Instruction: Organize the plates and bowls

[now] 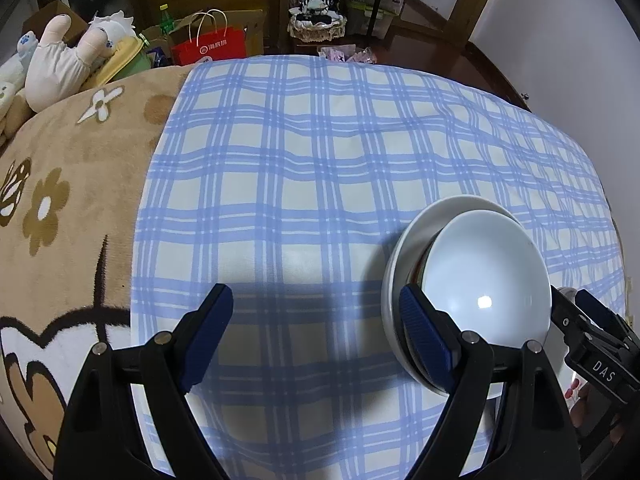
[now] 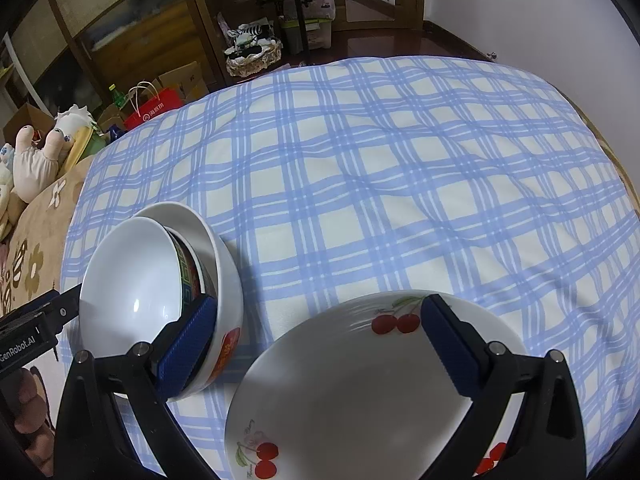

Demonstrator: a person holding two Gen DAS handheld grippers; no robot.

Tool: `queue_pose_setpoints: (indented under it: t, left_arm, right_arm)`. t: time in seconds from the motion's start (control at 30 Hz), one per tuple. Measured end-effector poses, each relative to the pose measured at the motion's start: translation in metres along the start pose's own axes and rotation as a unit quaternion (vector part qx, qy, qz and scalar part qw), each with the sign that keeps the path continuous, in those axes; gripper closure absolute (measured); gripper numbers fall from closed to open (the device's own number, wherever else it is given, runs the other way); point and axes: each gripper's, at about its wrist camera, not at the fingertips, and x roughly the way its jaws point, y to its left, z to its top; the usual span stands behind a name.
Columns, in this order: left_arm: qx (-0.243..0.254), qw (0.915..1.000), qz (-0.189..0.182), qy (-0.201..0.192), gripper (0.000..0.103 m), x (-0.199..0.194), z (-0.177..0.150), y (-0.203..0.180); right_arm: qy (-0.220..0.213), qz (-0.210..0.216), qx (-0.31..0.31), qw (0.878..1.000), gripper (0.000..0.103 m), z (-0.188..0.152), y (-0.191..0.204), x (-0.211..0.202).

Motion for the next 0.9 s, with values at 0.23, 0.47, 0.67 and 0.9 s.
queue_pose_setpoints:
  t: [0.23, 0.47, 0.67, 0.9]
  left_arm:
    - [-0.006, 0.9999, -0.007, 0.004, 0.019, 0.0008, -0.0005, 0.0012]
    - [-0.008, 0.9999, -0.008, 0.005, 0.019, 0.0012, -0.0015, 0.0014]
    - [-0.01, 0.9999, -0.01, 0.009, 0.019, 0.0025, -0.0012, 0.0017]
    - [-0.014, 0.9998, -0.012, 0.012, 0.019, 0.0036, -0.0013, 0.0025]
  right_arm:
    - [0.0, 0.001, 0.002, 1.0, 0.0, -0.0005, -0.0009, 0.0005]
    - [0.002, 0.004, 0.005, 1.0, 0.0, -0.0005, -0.0012, 0.0014]
    - [0.003, 0.006, 0.007, 1.0, 0.0, -0.0012, -0.0028, 0.0017]
    - [0.004, 0.007, 0.008, 1.0, 0.0, -0.0018, -0.0009, 0.0013]
